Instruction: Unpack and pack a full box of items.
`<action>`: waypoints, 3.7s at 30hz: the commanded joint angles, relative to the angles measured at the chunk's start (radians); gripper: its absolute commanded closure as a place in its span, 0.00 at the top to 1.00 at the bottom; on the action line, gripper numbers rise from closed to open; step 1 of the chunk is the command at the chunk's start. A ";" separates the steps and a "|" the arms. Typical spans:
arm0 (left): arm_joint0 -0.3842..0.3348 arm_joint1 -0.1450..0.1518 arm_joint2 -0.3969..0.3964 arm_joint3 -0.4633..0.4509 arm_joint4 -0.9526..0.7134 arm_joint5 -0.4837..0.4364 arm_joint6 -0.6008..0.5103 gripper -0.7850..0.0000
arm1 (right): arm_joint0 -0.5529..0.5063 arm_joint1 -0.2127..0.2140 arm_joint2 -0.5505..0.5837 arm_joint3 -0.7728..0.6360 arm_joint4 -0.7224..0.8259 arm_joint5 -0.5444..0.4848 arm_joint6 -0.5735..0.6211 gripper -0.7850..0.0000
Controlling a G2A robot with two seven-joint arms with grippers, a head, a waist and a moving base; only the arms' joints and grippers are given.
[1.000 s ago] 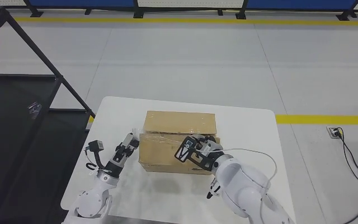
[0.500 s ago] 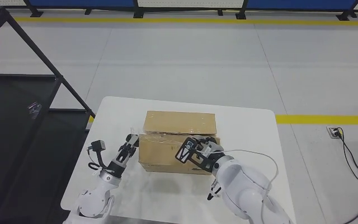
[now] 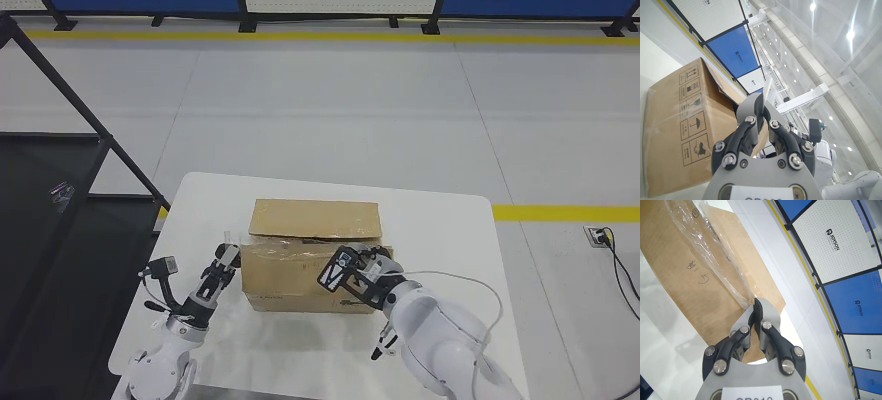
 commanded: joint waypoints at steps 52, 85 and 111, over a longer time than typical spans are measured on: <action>-0.010 -0.004 0.014 -0.047 0.036 0.059 0.049 0.00 | 0.015 0.029 0.064 0.141 0.384 -0.516 -0.448 1.00; -0.006 -0.004 0.011 -0.058 0.043 0.046 0.046 0.00 | 0.203 -0.011 -0.137 0.249 0.440 -0.352 -0.211 1.00; 0.001 -0.004 0.019 -0.070 0.047 0.029 0.022 0.00 | 0.246 -0.051 -0.274 0.282 0.220 -0.194 -0.182 1.00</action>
